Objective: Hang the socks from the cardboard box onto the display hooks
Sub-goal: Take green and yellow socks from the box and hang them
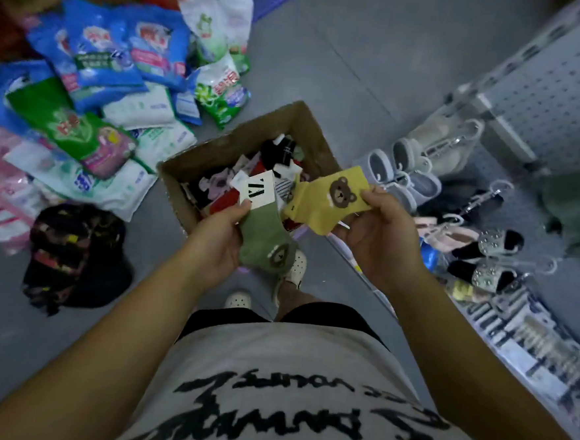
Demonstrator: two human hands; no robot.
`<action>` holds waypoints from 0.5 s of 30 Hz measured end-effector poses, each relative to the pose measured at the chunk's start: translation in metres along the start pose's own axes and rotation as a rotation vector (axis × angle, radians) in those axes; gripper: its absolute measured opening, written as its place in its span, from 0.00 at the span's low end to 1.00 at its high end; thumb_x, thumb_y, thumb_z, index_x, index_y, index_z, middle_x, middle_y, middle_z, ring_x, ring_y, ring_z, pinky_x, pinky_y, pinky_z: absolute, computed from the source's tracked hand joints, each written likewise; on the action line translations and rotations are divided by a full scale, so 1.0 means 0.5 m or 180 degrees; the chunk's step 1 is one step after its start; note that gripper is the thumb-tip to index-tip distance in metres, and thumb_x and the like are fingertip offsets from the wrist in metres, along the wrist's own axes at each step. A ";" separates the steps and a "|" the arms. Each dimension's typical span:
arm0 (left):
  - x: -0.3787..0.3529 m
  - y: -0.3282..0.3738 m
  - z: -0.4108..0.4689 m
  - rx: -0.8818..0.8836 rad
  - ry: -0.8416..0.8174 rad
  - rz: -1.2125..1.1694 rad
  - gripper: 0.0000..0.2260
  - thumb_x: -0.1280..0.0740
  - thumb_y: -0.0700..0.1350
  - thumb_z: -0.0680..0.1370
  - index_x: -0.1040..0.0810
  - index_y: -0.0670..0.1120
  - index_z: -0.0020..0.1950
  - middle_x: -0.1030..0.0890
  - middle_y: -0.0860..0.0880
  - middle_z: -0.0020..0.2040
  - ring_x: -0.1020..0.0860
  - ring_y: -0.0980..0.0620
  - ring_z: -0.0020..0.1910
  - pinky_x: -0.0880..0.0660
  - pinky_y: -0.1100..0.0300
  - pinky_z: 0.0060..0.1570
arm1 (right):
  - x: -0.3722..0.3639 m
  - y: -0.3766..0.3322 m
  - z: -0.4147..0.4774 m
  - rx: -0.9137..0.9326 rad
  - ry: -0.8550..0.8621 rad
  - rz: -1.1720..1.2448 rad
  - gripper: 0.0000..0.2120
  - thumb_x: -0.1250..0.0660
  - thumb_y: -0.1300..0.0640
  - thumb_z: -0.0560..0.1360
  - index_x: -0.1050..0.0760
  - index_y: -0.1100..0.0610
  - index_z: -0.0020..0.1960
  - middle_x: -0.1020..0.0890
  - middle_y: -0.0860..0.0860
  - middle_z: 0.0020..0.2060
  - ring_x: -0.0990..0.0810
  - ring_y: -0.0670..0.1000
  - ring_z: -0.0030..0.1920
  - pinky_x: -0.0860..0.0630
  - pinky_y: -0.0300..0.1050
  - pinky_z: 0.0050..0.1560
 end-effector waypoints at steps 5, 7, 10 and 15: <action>-0.120 -0.073 -0.035 0.0599 -0.1166 0.0309 0.20 0.46 0.51 0.86 0.23 0.43 0.69 0.18 0.41 0.65 0.18 0.43 0.62 0.18 0.44 0.55 | 0.024 0.011 -0.163 0.0688 0.0363 0.0707 0.10 0.40 0.60 0.75 0.29 0.58 0.56 0.19 0.58 0.51 0.19 0.57 0.50 0.23 0.57 0.54; -0.152 -0.124 -0.046 0.0868 -0.1342 0.0395 0.20 0.45 0.52 0.85 0.21 0.43 0.67 0.17 0.41 0.63 0.17 0.43 0.59 0.17 0.45 0.52 | 0.050 0.016 -0.229 0.0931 0.0560 0.0893 0.08 0.40 0.60 0.75 0.26 0.59 0.52 0.17 0.57 0.48 0.18 0.57 0.48 0.25 0.58 0.55; -0.197 -0.194 -0.060 0.1037 -0.1484 0.0508 0.19 0.43 0.51 0.85 0.19 0.41 0.64 0.16 0.40 0.60 0.16 0.42 0.57 0.19 0.43 0.57 | 0.104 0.022 -0.324 0.1209 0.0886 0.1139 0.10 0.40 0.59 0.74 0.25 0.61 0.53 0.18 0.60 0.53 0.20 0.60 0.52 0.28 0.62 0.63; -0.288 -0.301 -0.108 0.1112 -0.1764 0.0985 0.16 0.40 0.49 0.84 0.19 0.44 0.64 0.17 0.42 0.62 0.18 0.44 0.62 0.26 0.44 0.67 | 0.196 0.042 -0.453 0.1727 0.1227 0.1483 0.15 0.31 0.58 0.68 0.26 0.61 0.53 0.20 0.61 0.58 0.21 0.61 0.55 0.26 0.60 0.63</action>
Point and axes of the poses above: each hand's wrist, its own z-axis towards the middle knuckle, its own x-axis out of the back of the hand, y = z × x, the point moved 10 cm from there along z, towards the middle knuckle
